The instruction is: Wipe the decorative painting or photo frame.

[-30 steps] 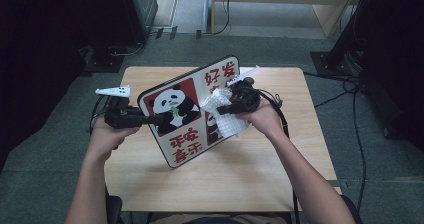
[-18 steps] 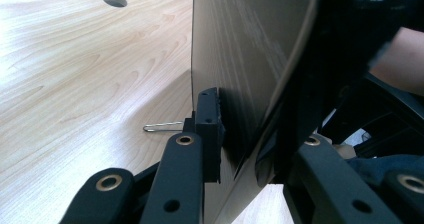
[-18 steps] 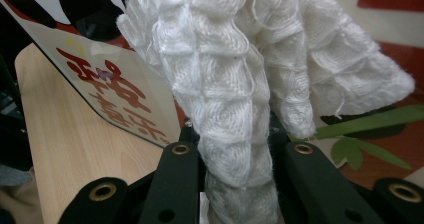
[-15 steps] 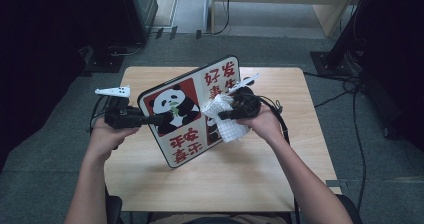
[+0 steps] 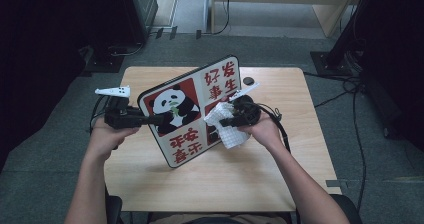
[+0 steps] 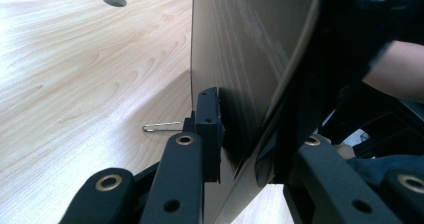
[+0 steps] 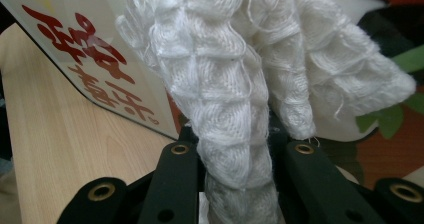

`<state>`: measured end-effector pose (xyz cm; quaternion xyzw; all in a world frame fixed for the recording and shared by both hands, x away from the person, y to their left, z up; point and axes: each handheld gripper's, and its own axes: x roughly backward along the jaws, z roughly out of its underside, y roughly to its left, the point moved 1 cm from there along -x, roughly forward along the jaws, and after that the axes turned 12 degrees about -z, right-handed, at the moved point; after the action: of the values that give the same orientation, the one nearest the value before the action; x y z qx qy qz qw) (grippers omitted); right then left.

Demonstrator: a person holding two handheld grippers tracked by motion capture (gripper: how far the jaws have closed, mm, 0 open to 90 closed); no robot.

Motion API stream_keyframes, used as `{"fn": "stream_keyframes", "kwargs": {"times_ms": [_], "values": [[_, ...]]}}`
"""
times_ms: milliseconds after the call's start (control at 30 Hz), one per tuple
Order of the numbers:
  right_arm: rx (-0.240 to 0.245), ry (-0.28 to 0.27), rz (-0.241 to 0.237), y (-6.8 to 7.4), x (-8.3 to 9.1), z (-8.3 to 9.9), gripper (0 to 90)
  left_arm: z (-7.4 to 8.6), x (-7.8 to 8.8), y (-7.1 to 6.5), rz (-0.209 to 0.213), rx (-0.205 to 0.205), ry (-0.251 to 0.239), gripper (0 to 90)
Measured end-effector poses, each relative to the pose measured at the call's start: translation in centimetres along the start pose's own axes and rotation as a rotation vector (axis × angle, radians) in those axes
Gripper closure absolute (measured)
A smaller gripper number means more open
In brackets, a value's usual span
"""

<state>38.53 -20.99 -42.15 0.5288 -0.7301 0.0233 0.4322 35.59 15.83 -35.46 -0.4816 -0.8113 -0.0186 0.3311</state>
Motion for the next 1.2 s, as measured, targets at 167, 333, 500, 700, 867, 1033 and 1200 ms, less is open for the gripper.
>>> {"fn": "stream_keyframes", "kwargs": {"times_ms": [167,333,500,700,867,1033,1200], "values": [[-0.001,0.008,-0.003,-0.2,-0.4,0.6,76.3,0.0,0.0,0.0,0.001,0.003,0.000,75.8],[-0.004,0.012,-0.009,-0.5,-0.8,1.2,76.3,0.0,0.0,0.0,0.002,0.008,-0.001,75.8],[-0.012,0.012,-0.027,-0.8,-1.4,2.0,76.3,0.0,0.0,0.0,0.000,0.004,0.000,75.8],[-0.025,0.044,-0.024,-1.0,-2.3,2.8,76.4,0.0,0.0,0.0,-0.002,0.002,0.002,75.8],[-0.042,0.045,-0.030,-1.4,-2.8,3.6,76.4,0.0,0.0,0.0,-0.001,-0.003,0.003,75.7],[-0.062,0.061,-0.026,-1.9,-3.2,4.6,76.3,0.0,0.0,0.0,0.003,0.002,0.004,75.5],[-0.072,0.066,-0.025,-2.4,-3.3,5.0,76.5,0.0,0.0,0.0,-0.002,0.006,0.003,75.8]]}}
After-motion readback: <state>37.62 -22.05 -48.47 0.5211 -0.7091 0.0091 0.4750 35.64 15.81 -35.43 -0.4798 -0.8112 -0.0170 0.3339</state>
